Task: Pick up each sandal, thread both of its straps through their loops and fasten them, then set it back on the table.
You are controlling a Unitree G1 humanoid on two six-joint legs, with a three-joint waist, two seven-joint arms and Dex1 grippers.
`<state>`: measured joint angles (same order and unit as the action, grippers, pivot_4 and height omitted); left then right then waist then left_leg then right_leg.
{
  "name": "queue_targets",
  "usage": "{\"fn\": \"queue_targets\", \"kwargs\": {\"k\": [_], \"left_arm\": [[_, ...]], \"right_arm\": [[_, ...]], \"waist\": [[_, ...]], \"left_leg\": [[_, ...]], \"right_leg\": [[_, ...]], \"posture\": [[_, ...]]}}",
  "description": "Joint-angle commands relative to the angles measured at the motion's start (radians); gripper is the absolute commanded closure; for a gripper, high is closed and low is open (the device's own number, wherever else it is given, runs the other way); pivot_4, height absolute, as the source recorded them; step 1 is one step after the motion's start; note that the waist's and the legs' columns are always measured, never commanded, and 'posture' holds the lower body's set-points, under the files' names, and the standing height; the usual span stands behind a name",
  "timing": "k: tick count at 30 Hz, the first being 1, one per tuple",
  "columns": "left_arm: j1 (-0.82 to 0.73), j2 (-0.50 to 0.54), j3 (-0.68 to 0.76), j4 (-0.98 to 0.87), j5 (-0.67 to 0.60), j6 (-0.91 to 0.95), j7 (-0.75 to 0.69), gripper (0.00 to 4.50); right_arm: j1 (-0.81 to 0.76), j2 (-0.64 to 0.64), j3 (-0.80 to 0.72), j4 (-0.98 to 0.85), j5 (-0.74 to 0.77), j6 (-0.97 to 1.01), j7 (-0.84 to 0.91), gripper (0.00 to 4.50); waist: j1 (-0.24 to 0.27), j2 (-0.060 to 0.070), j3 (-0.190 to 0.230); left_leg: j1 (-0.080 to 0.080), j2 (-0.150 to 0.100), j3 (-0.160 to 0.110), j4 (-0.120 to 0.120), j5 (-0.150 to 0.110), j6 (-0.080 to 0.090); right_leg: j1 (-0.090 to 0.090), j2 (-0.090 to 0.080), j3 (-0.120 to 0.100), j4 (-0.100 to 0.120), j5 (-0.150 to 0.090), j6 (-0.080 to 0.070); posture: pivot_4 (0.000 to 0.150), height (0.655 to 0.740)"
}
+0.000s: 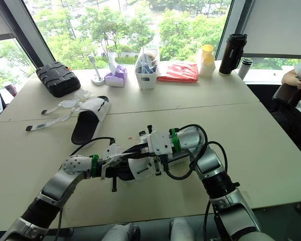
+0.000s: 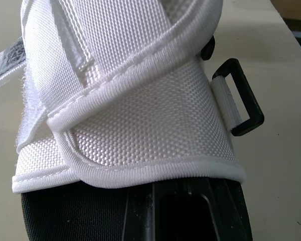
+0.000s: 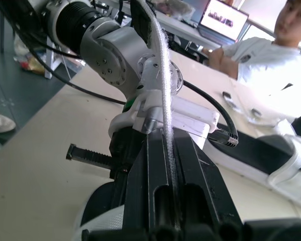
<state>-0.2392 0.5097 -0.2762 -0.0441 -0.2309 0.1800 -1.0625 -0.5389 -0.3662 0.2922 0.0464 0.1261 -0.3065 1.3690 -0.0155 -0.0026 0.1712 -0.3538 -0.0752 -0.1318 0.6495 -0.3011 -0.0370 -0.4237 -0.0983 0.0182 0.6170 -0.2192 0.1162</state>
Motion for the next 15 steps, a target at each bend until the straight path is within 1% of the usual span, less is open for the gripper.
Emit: {"fn": "queue_targets", "kwargs": {"k": [1,4,8,11,14,15], "left_arm": [[0.044,0.018,-0.039,0.040,0.029,0.050,-0.007,4.50],[0.049,0.021,-0.039,0.036,0.029,0.054,-0.009,4.50],[0.050,0.023,-0.037,0.036,0.028,0.055,-0.010,4.50],[0.051,0.025,-0.037,0.038,0.029,0.055,-0.013,4.50],[0.050,0.026,-0.036,0.038,0.028,0.057,-0.015,4.50],[0.049,0.027,-0.035,0.039,0.028,0.056,-0.016,4.50]], "right_arm": [[0.021,-0.029,0.019,0.067,-0.010,-0.229,0.013,4.49],[0.040,-0.053,0.031,0.114,-0.003,-0.378,0.012,4.49],[0.034,-0.068,0.059,0.167,-0.009,-0.527,-0.002,4.49],[0.010,-0.054,0.078,0.214,-0.049,-0.668,-0.051,4.49],[-0.014,-0.068,0.118,0.253,-0.068,-0.730,-0.067,3.64],[-0.018,-0.070,0.125,0.262,-0.070,-0.750,-0.079,3.19]], "waist": [[0.000,0.000,0.000],[0.001,0.000,0.000],[0.001,0.000,0.000],[0.001,0.000,0.000],[0.001,0.000,0.000],[0.001,0.000,0.000]], "left_leg": [[0.000,0.000,0.000,0.000,0.000,0.000],[0.000,0.000,0.000,0.000,0.000,0.000],[0.000,0.000,0.000,0.000,0.000,0.000],[0.000,0.000,0.000,0.000,0.000,0.000],[0.000,0.000,0.000,0.000,0.000,0.000],[0.000,0.000,0.000,-0.001,0.000,0.000]], "right_leg": [[0.000,0.000,0.000,0.000,0.000,0.000],[0.000,0.000,0.000,0.000,0.000,0.000],[0.000,0.000,0.001,0.000,0.000,0.000],[0.000,0.001,0.001,0.000,0.000,0.000],[0.000,0.001,0.001,0.000,0.000,0.000],[0.000,0.001,0.001,0.000,0.000,0.000]], "posture": [[0.150,0.7400],[0.150,0.7400],[0.150,0.7400],[0.150,0.7400],[0.150,0.7400],[0.150,0.7400]]}}
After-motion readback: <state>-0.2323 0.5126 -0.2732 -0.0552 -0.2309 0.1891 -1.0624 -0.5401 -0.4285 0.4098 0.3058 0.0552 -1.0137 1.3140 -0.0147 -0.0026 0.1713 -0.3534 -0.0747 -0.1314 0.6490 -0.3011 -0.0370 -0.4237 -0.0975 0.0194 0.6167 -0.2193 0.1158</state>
